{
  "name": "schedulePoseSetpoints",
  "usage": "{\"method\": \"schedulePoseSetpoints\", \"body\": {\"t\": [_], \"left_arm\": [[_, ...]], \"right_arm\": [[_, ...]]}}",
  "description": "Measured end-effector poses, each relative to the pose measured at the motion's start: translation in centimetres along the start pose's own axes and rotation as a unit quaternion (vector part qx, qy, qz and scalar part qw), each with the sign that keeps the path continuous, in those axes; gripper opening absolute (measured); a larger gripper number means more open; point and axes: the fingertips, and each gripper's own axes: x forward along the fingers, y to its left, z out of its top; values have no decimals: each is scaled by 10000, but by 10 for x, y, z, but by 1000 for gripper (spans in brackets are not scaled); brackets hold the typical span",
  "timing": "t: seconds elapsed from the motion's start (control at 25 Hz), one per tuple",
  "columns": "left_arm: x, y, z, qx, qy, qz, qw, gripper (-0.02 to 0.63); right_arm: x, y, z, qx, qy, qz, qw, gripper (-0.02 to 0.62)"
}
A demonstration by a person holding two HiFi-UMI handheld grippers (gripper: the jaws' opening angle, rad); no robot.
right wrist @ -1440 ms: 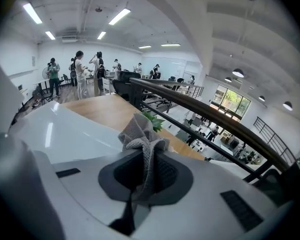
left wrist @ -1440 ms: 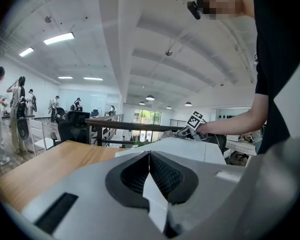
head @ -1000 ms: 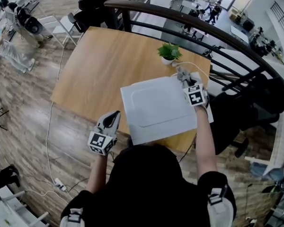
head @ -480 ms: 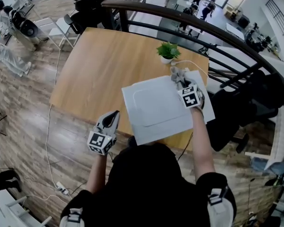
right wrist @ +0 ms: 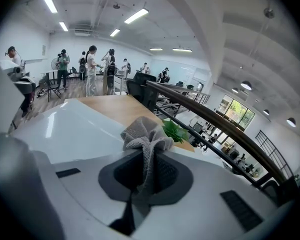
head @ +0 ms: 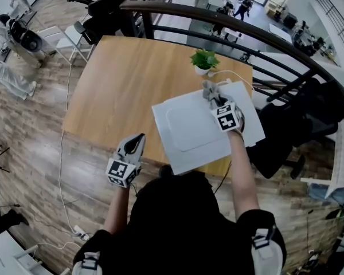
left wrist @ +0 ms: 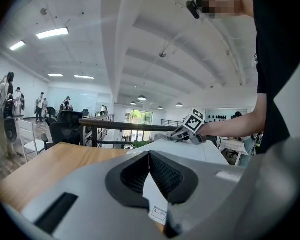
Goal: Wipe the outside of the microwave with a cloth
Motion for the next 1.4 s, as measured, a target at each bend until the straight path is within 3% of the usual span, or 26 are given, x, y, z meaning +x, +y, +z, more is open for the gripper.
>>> {"method": "schedulePoseSetpoints", "body": {"t": [0.48, 0.92, 1.4], "left_arm": [[-23, 16, -8, 64, -21, -60, 10000, 3], [-50, 25, -13, -35, 138, 190, 9997, 3], [-65, 26, -25, -41, 85, 193, 9998, 3]], "right_arm": [[0, 61, 11, -57, 42, 293, 9995, 20], [-2, 96, 25, -200, -10, 476, 9987, 20], [1, 138, 45, -428, -89, 821, 9957, 20]]}}
